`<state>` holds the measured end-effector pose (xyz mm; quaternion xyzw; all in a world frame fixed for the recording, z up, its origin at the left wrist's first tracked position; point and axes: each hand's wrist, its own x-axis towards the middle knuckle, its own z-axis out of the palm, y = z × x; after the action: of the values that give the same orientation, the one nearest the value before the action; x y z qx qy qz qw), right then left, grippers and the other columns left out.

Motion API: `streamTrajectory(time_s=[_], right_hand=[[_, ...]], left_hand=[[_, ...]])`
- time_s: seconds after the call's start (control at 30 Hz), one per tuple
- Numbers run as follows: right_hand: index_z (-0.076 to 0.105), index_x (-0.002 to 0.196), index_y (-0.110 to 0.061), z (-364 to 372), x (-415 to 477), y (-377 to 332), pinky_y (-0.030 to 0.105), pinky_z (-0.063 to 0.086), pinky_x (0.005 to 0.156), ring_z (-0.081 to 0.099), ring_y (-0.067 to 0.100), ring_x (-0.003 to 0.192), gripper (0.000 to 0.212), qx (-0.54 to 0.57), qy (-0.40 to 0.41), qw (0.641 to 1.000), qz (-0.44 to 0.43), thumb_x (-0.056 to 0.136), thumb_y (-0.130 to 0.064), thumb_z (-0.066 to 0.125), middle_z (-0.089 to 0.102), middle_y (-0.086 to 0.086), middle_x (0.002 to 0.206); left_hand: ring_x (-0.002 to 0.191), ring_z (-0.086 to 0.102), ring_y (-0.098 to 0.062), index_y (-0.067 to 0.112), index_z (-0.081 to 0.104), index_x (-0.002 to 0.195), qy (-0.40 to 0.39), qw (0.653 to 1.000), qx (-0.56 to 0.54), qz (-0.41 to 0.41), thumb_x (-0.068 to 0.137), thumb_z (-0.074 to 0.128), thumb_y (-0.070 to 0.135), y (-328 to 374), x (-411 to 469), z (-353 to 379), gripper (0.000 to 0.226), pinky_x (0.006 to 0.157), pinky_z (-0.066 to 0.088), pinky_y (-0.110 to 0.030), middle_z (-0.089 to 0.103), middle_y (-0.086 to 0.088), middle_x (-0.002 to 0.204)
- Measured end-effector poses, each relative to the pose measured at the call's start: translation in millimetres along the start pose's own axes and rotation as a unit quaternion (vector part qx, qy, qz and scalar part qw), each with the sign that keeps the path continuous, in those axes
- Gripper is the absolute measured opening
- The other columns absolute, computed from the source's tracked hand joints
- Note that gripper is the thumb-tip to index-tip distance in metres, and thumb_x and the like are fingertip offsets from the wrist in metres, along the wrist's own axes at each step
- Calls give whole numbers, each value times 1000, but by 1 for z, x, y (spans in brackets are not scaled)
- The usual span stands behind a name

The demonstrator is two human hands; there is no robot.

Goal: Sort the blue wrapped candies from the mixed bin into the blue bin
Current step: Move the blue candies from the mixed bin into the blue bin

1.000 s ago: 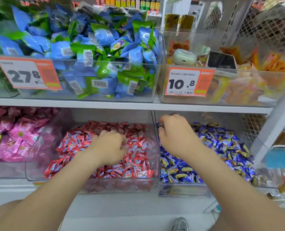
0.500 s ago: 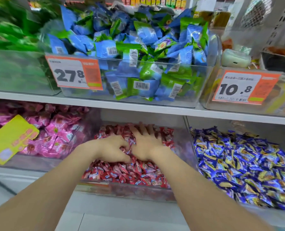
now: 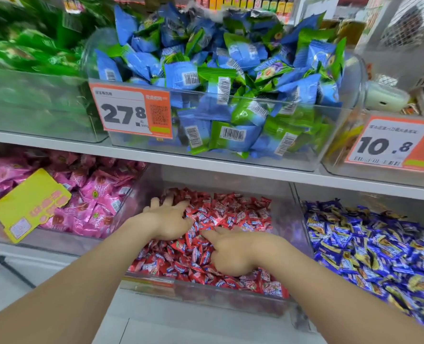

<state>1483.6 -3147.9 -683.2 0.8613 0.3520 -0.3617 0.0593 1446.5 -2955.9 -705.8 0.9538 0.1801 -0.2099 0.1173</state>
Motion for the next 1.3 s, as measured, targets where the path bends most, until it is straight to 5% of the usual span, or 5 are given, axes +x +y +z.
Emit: streamTrajectory(time_s=[0.23,0.4,0.57,0.93,1.3], right_hand=[[31,156,-23,-13,21,1,60,30,119,31,41,150,69,5,288,955,71,96,-30,65,35,11,160],[8,166,-45,-22,59,14,59,19,128,1,34,162,91,-31,93,995,38,97,-17,61,-9,-4,176],[51,149,-13,-34,35,2,65,39,112,50,44,137,56,-118,52,972,197,94,-17,58,49,14,154],[-1,163,-53,-9,89,-31,70,-8,123,-14,35,161,70,20,146,987,-58,99,-77,14,-6,-10,176],[54,142,-20,-17,68,-57,58,33,114,44,45,139,50,-74,308,947,49,96,-39,57,52,17,148]], left_hand=[[155,23,-30,43,31,160,-131,976,46,166,105,34,51,33,-14,-10,57,123,15,-41,28,1,169],[157,21,-16,43,30,161,-170,967,1,189,107,46,50,13,-21,-17,57,129,15,-37,22,10,171],[159,-3,-43,54,4,161,-129,984,89,91,99,30,76,10,-37,-7,71,126,7,-58,-11,-4,175],[122,45,-31,20,59,122,189,965,158,84,96,54,20,-7,-48,-25,27,103,43,-44,44,-9,137],[141,23,-32,30,60,123,148,946,283,59,88,52,3,-29,-57,-25,45,112,22,-58,51,0,133]])
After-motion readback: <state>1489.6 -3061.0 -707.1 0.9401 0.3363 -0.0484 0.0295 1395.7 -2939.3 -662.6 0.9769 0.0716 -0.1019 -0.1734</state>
